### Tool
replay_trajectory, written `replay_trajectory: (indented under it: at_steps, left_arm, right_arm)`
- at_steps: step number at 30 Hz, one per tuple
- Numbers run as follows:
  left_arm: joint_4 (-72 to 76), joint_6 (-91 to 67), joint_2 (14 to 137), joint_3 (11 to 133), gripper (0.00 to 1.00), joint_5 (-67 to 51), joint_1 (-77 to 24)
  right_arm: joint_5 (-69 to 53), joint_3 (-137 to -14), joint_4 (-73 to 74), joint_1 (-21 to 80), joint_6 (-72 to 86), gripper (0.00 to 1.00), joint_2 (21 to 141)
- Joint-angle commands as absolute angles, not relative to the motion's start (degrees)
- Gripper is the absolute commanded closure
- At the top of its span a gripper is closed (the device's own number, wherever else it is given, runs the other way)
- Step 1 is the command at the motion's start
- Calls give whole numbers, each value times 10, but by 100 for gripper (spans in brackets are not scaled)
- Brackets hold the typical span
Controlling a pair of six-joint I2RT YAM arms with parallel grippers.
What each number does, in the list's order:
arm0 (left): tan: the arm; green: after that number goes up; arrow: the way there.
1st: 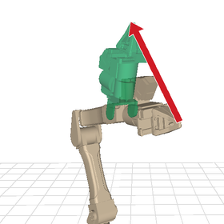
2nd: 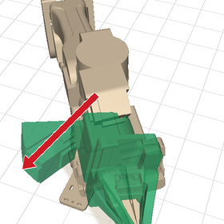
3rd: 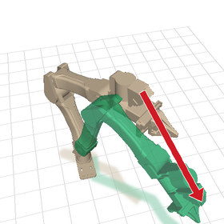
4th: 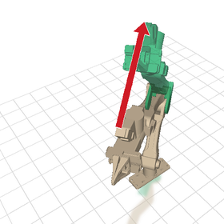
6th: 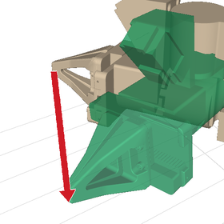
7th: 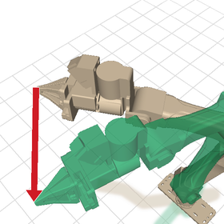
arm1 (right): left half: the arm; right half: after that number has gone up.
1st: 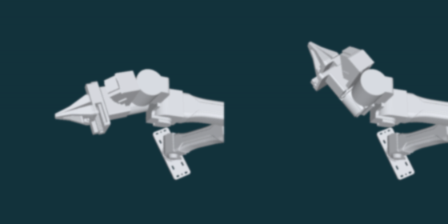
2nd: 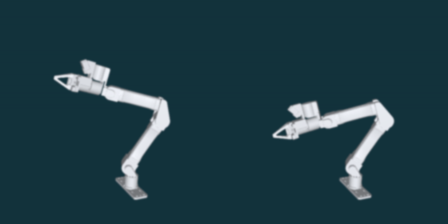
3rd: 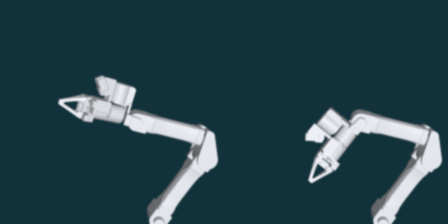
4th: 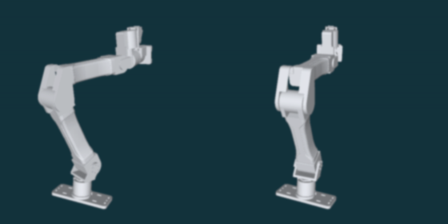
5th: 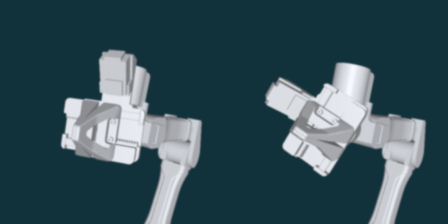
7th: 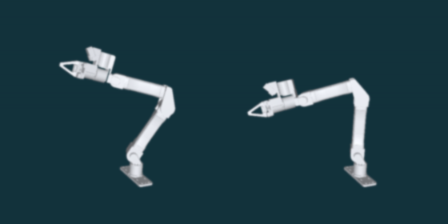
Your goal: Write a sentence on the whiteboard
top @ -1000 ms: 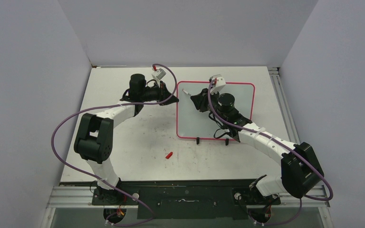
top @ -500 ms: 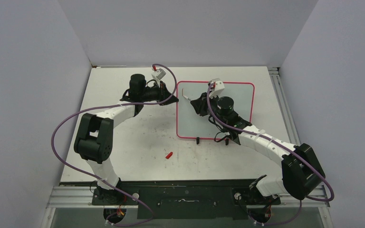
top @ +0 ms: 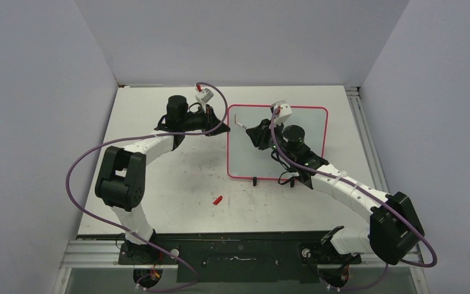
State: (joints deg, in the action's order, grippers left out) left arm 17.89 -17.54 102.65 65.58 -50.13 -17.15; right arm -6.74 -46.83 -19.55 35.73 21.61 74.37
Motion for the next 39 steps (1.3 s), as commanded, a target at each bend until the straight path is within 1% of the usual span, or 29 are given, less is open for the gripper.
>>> replay_trajectory:
  at_steps: [1, 20, 39]
  left_arm:
    - [193, -163, 997, 653, 100, -505, -169]
    - [193, -162, 996, 653, 100, -506, -169]
    - [193, -160, 994, 652, 100, -506, -169]
  right_arm:
    - [-54, -494, -223, 361, 206, 95, 740]
    - [-46, -504, -250, 361, 205, 95, 773]
    - [-22, -507, -245, 360, 202, 95, 787]
